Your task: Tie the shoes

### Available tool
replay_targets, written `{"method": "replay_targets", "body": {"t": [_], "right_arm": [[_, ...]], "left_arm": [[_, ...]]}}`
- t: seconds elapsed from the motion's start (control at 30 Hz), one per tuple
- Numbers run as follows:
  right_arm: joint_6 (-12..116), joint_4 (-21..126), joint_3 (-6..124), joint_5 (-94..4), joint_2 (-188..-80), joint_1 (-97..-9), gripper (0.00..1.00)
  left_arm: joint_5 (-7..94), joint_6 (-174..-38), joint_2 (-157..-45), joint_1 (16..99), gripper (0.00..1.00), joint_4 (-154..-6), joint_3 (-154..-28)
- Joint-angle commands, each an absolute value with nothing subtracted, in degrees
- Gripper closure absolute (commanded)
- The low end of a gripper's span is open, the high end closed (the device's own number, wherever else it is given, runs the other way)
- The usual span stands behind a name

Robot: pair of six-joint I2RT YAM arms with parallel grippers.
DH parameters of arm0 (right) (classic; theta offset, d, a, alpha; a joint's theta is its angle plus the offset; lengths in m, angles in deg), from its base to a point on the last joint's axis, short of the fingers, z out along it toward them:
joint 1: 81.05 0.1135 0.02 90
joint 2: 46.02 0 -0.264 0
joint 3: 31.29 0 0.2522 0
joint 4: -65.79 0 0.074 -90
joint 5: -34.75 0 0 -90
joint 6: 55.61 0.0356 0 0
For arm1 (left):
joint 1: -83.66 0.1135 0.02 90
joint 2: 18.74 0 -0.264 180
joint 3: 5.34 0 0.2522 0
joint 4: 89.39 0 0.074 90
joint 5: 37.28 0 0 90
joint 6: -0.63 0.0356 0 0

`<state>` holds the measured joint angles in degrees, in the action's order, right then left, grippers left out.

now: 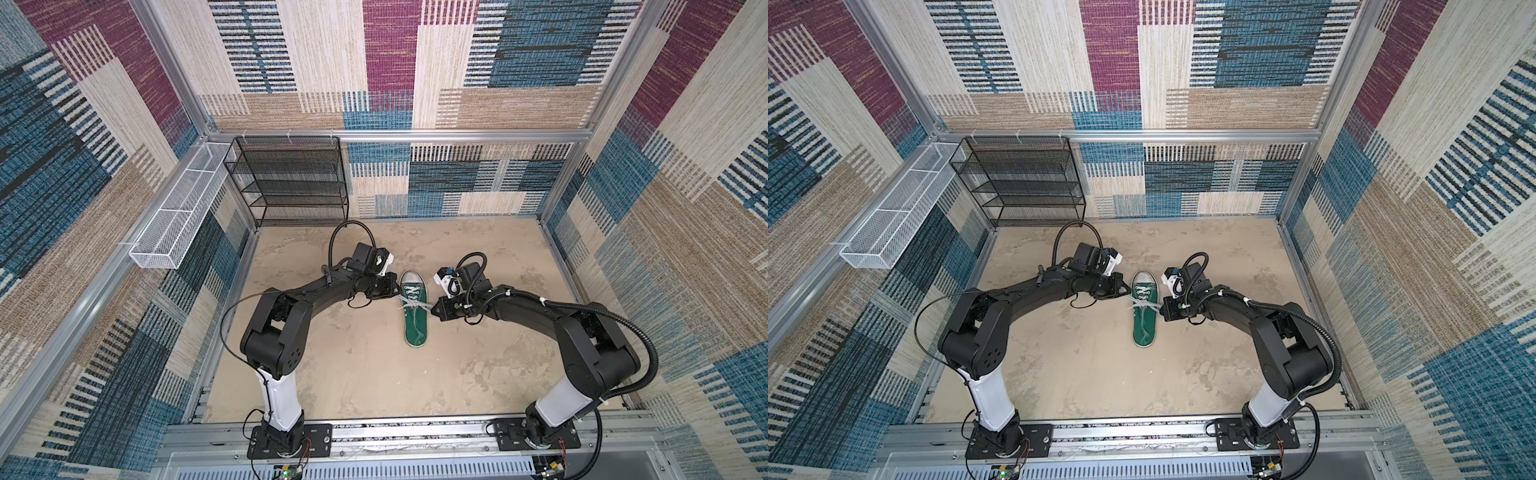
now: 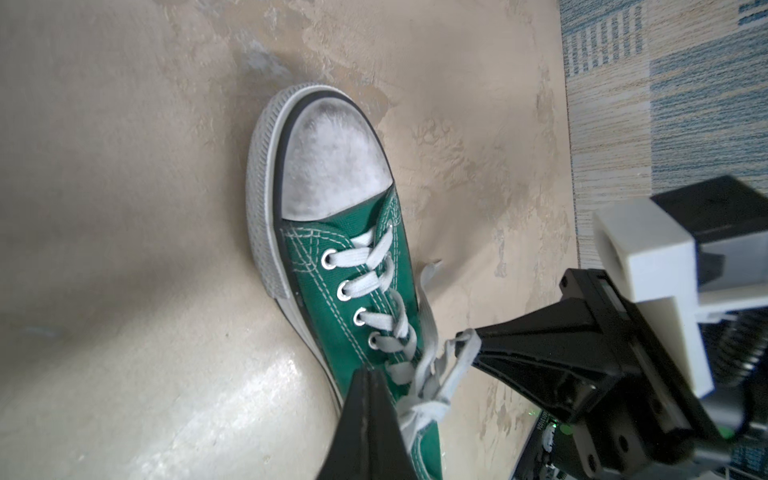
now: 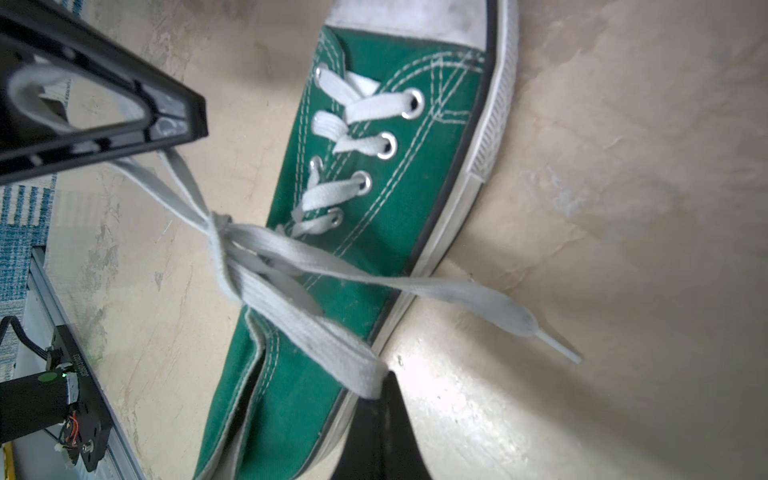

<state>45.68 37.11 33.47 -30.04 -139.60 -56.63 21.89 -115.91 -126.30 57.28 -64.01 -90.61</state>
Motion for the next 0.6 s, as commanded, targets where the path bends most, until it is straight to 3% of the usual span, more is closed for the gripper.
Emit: {"method": "replay_targets", "body": {"t": [0.0,0.1,0.17,0.33,0.47,0.57], "right_arm": [[45.6,36.1,33.4,-31.4,-139.1,-56.5,1.00],[45.4,36.1,33.8,-29.2,-139.1,-56.5,0.98],[45.6,36.0,34.1,-29.1,-138.3,-56.5,0.80],[45.1,35.3,34.7,-28.9,-134.9,-56.5,0.63],[44.2,34.9,35.0,-29.7,-134.6,-56.5,0.59],[45.5,38.0,34.5,-27.4,-133.1,-55.7,0.64]], "left_arm": [[22.3,-113.4,-126.6,57.5,1.00,-62.5,-91.3],[20.8,-113.7,-127.0,57.7,1.00,-63.3,-91.7],[20.0,-113.8,-127.3,57.7,1.00,-63.4,-91.9],[15.9,-114.1,-127.6,57.7,1.00,-64.6,-91.1],[15.3,-114.5,-127.7,57.7,1.00,-65.8,-89.9],[15.3,-114.7,-127.9,57.7,1.00,-65.5,-90.2]]}}
